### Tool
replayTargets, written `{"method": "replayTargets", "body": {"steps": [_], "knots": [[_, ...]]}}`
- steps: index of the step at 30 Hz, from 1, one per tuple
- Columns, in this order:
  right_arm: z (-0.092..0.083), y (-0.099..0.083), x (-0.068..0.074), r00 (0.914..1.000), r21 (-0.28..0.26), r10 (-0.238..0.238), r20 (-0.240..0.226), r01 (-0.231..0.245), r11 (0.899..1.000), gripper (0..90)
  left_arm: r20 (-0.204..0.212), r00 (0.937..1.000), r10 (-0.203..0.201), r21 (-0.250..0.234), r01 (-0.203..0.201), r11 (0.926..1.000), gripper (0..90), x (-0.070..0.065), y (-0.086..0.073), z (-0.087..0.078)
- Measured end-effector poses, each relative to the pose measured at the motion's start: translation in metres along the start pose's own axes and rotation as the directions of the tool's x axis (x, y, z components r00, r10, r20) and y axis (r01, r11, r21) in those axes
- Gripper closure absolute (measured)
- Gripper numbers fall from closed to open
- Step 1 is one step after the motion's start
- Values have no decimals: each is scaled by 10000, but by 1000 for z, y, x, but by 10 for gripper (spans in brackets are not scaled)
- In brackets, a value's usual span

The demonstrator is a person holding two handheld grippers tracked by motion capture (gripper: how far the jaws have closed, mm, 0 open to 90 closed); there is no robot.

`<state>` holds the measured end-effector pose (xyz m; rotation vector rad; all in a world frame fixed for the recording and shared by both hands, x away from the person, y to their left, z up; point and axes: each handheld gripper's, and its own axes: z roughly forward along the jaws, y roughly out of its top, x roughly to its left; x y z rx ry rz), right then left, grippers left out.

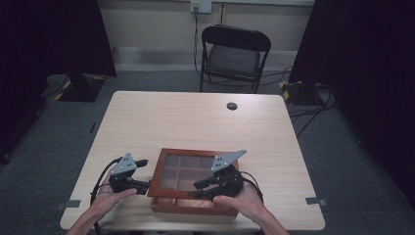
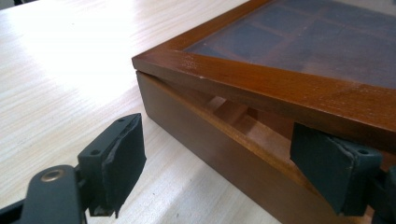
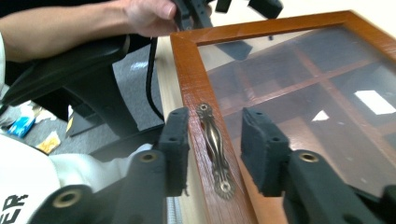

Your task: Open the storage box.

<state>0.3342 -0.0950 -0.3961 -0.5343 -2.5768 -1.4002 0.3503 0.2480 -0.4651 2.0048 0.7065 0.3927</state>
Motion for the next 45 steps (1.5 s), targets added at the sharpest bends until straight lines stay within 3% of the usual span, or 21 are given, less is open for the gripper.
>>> {"method": "replayTargets", "body": {"steps": [3,6,11,15,20,28,33,37,45], "knots": [[-12,-4,0,9997,-404,143,174,-136,9991,494,8,10000,-86,-139,86,9999,179,0,0,-1],[-26,-12,0,9971,-716,291,708,-240,9971,385,25,9999,-131,-281,132,9995,181,1,1,-1],[-46,-29,-3,9891,-967,780,1245,-662,9931,330,46,9996,-270,-349,272,9990,183,0,2,0],[-57,-38,-7,9850,-1523,1028,1384,-814,9850,278,62,9996,-282,-500,285,9983,185,-2,5,1],[-62,-40,-8,9821,-1814,1144,1498,-865,9796,210,159,9998,-141,-787,153,9968,179,-8,14,1],[-65,-36,-9,9805,-2059,1043,1667,-688,9761,173,198,9996,-191,-1250,215,9919,166,-7,25,1],[-65,-33,-9,9781,-1890,973,1839,-619,9800,156,184,9998,-67,-1296,90,9915,158,-7,32,2],[-66,-33,-10,9760,-1965,888,1990,-491,9793,155,229,9995,-200,-1316,228,9910,157,-5,36,4],[-71,-30,-13,9679,-1974,574,2446,-82,9803,150,561,9976,-393,-1418,469,9888,226,-1,44,6]]}}
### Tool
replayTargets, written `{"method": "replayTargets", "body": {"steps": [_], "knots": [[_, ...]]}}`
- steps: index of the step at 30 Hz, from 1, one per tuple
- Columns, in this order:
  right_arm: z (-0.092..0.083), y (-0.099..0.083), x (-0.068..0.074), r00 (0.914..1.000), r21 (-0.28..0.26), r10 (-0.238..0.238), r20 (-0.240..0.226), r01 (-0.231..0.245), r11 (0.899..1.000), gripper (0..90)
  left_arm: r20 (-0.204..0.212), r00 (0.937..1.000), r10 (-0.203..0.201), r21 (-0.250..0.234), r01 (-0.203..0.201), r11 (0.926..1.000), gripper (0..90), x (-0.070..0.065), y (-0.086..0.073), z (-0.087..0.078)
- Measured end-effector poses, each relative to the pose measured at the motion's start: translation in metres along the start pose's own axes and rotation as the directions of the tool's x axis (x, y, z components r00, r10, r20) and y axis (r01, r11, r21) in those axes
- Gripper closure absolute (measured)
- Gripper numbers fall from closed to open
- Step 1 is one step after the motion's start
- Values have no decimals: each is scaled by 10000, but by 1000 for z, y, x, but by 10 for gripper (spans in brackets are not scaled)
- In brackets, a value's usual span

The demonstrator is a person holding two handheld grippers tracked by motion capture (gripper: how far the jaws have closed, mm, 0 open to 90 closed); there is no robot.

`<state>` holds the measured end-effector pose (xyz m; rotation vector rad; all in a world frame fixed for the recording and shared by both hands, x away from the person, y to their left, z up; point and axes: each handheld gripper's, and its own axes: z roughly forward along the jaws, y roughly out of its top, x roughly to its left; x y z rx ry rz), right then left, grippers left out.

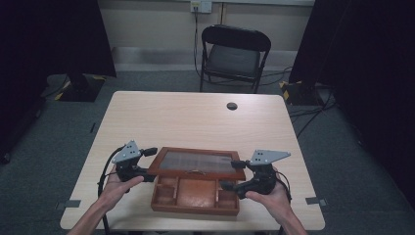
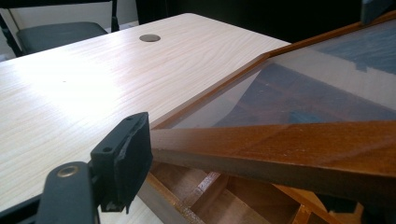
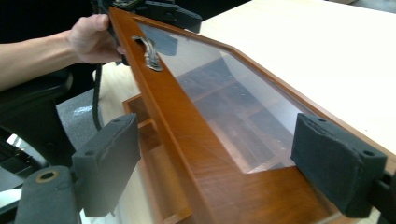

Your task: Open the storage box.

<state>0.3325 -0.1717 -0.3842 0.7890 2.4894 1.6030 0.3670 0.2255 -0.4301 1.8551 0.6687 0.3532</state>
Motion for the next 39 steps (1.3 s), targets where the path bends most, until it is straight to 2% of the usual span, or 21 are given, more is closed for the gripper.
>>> {"method": "replayTargets", "body": {"steps": [4,9,12,14,20,22,28,31,35,39], "knots": [[2,0,-7,9994,56,12,332,-14,10000,150,133,9999,-87,-35,88,10000,272,1,0,0],[3,1,-10,9992,43,-146,368,144,9999,168,148,9998,-119,14,119,9999,279,3,2,0],[4,1,-12,9985,96,-181,516,177,9998,173,156,9998,97,68,-98,9999,293,3,7,1],[4,1,-14,9984,-55,-71,553,74,10000,196,170,9998,131,36,-132,9999,317,4,9,1],[-2,5,-23,9972,-637,80,746,-33,9980,292,156,9998,-94,-315,99,9995,352,7,12,4],[-3,7,-26,9970,-702,138,764,-84,9975,306,46,10000,-62,-363,64,9993,364,8,13,4],[-3,13,-32,9967,-1037,239,779,-158,9945,391,95,9999,-51,-362,55,9993,409,12,21,7],[-3,15,-37,9958,-1223,364,841,-259,9922,416,-51,10000,-85,-438,83,9990,421,13,23,9],[0,17,-45,9945,-1197,711,773,-615,9909,422,-137,9998,-128,-524,121,9986,428,14,23,11],[5,18,-52,9933,-1219,762,872,-653,9904,432,-91,9999,-127,-439,123,9990,450,18,28,13]]}}
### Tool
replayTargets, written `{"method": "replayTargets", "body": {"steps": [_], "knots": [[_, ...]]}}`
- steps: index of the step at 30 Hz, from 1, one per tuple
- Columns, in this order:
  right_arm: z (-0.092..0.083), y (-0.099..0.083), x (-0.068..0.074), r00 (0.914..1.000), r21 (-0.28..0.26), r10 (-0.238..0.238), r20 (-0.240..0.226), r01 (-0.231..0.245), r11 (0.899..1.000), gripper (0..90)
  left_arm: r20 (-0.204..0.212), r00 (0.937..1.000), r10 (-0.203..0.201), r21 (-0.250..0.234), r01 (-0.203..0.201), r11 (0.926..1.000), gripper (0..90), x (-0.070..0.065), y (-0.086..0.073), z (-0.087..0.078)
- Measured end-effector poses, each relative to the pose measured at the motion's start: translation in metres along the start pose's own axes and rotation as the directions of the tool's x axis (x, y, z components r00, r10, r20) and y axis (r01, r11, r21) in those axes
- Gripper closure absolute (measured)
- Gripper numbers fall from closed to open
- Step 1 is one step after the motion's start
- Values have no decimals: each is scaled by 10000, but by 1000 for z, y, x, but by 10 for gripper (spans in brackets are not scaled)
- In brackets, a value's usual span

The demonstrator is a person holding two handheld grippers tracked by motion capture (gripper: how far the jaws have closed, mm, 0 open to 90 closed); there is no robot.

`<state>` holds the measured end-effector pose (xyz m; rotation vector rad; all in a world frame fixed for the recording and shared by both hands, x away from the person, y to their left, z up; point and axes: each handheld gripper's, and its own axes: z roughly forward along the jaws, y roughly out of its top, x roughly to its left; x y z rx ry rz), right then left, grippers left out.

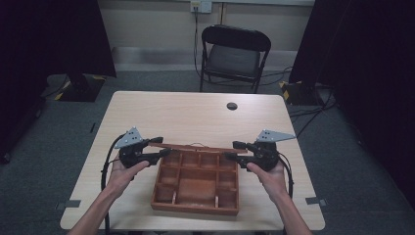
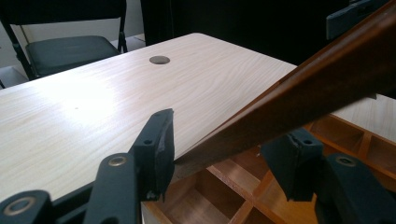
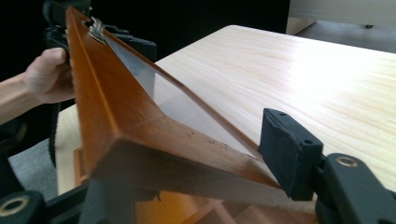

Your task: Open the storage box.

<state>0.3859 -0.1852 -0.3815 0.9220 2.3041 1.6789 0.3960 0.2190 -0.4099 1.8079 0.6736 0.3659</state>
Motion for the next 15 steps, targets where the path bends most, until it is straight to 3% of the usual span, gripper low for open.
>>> {"method": "replayTargets", "body": {"steps": [4,9,15], "knots": [[3,5,-6,9999,-126,89,58,-88,9999,439,-48,10000,5,-27,-5,10000,479,4,3,1],[7,12,-14,9999,-267,125,107,-122,9996,442,-134,9995,-287,-365,282,9989,499,7,3,3],[14,18,-25,9999,-434,131,58,-128,9990,439,-82,9999,-129,-148,127,9998,510,11,9,5]]}}
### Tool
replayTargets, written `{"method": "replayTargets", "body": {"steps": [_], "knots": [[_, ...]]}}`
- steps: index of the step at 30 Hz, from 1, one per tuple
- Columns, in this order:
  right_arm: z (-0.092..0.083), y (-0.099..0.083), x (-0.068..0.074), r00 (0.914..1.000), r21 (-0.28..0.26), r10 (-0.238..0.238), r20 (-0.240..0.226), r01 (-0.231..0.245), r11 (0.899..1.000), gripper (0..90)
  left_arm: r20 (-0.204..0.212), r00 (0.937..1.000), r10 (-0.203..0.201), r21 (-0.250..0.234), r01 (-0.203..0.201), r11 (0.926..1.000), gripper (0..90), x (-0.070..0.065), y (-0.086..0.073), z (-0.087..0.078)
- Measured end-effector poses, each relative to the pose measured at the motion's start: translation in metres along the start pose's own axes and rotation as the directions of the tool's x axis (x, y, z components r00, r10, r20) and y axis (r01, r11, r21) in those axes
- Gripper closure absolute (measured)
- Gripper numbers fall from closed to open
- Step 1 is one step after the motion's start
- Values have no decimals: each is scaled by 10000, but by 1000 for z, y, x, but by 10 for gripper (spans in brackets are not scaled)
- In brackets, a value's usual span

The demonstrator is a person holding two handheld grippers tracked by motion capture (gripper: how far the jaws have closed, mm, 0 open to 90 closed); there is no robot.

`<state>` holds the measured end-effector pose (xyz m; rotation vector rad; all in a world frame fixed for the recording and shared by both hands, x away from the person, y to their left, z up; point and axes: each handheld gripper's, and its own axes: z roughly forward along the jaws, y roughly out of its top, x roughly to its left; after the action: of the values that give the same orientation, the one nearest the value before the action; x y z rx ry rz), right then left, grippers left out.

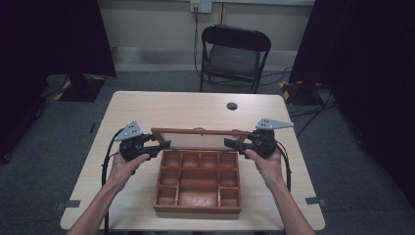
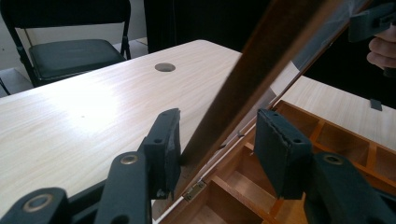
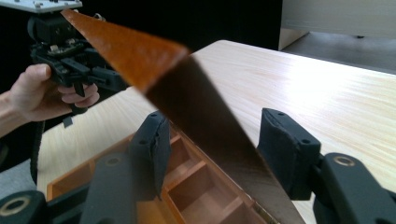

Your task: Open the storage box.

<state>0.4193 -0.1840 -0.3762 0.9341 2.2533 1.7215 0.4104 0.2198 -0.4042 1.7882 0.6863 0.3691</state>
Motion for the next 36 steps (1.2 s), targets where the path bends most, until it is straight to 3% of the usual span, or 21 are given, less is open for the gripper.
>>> {"method": "replayTargets", "body": {"steps": [4,11,13,21,28,30,32,36], "knots": [[7,1,-4,10000,-75,83,12,-83,9999,439,85,9999,-87,-43,88,10000,534,4,1,1],[13,-1,-5,9997,-5,245,43,-245,9997,421,76,9995,-303,168,302,9994,499,5,-2,14],[14,-3,-6,9993,164,207,302,-212,9996,409,57,9990,-440,151,439,9989,486,4,-3,17],[13,-8,-13,9969,35,374,697,-377,9993,416,123,9975,-691,-49,692,9976,490,11,-5,20],[20,-14,-19,9954,165,491,824,-506,9986,414,61,9965,-831,55,831,9965,499,14,-8,22],[23,-18,-20,9948,180,501,887,-519,9985,413,176,9944,-1044,45,1044,9945,501,17,-10,23],[25,-22,-23,9936,301,549,986,-582,9979,422,-64,9958,-914,263,915,9955,513,17,-11,24],[25,-27,-29,9906,316,773,1126,-813,9962,452,-228,9933,-1131,294,1137,9931,539,20,-14,26]]}}
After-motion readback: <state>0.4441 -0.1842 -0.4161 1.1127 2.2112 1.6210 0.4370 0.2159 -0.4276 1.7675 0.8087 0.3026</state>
